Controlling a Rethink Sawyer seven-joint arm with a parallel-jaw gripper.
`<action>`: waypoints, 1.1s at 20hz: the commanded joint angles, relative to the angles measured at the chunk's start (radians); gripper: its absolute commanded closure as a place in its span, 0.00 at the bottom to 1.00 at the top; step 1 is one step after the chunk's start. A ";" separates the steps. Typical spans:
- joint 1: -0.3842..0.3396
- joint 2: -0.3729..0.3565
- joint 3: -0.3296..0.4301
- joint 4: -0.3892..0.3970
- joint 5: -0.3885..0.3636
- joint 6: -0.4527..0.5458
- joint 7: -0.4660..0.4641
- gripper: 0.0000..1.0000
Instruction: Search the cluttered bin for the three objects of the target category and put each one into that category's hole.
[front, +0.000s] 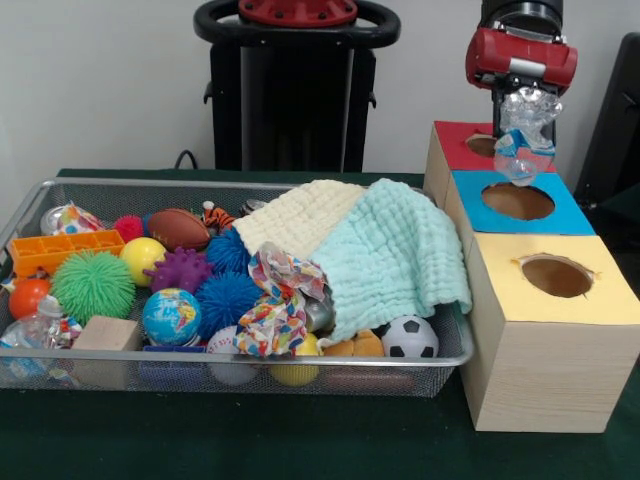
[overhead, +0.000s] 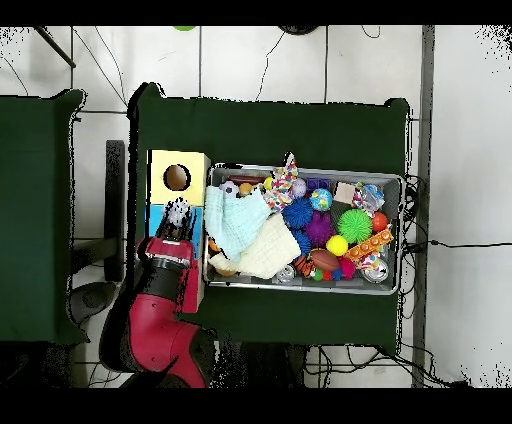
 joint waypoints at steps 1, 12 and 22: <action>-0.008 0.066 0.062 -0.016 0.057 -0.082 0.126 1.00; 0.001 0.124 0.092 -0.011 0.096 -0.118 0.167 1.00; 0.059 0.131 0.117 0.004 0.189 -0.083 0.169 1.00</action>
